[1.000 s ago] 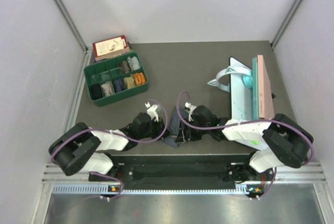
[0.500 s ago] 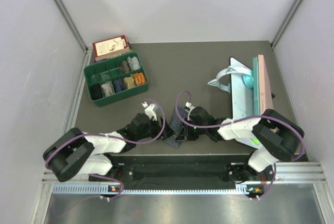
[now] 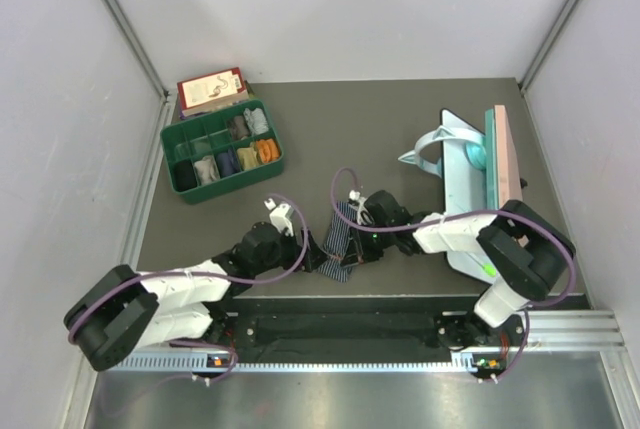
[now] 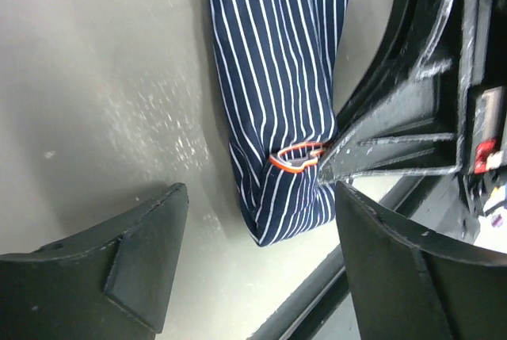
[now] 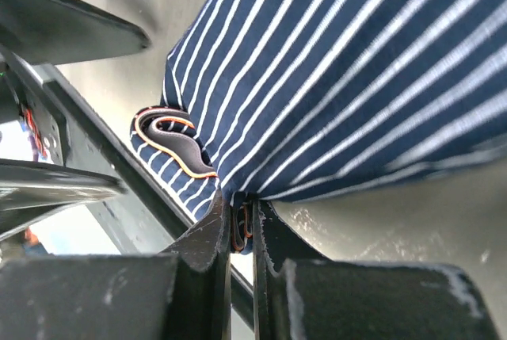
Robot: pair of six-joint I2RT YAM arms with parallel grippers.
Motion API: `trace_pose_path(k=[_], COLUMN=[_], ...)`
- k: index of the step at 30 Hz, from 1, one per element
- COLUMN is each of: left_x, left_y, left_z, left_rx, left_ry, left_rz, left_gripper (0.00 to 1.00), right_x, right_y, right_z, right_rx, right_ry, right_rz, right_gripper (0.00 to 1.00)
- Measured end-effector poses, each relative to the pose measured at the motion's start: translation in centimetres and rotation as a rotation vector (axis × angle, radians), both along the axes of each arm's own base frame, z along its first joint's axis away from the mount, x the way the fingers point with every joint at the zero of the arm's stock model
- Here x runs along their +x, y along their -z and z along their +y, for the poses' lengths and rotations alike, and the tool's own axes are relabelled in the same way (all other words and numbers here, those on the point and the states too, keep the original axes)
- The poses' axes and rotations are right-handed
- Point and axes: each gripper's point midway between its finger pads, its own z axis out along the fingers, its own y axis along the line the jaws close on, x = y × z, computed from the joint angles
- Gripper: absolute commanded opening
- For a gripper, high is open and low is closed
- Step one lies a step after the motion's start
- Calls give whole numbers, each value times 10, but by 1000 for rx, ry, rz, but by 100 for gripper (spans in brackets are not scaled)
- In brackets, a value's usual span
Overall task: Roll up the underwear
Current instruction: Roll the underwear to the center of the board.
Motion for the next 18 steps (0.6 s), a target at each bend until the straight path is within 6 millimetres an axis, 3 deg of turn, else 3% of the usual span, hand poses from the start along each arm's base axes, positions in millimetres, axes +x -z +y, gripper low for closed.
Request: trace_pose_path(k=[8,12,13,14,16,18], left_x=[-3,-1,0,1,0,1], left_y=[11,16,18,19,23,23], left_z=[-9,-12,-13,-14,-16,-18], left_rx=[-19,-27,-27,-30,-37,-51], left_ry=[42,34,32,32,31,38], left_rz=[23,32,36,39,56,58], left_gripper=[62,41,27,19,3,0], right_x=[-1,-1,-1,-1,-1,-1], right_y=[0,1,0,0,0,0], right_z=[6,8,8,7,7,6], right_rx=[19,31,31,33,34,33], right_ry=[-106,-137,-140,-143,-145,-146], right_rz=[22,14,12,10,9,6], right_gripper=[0,0,0,0,7,29])
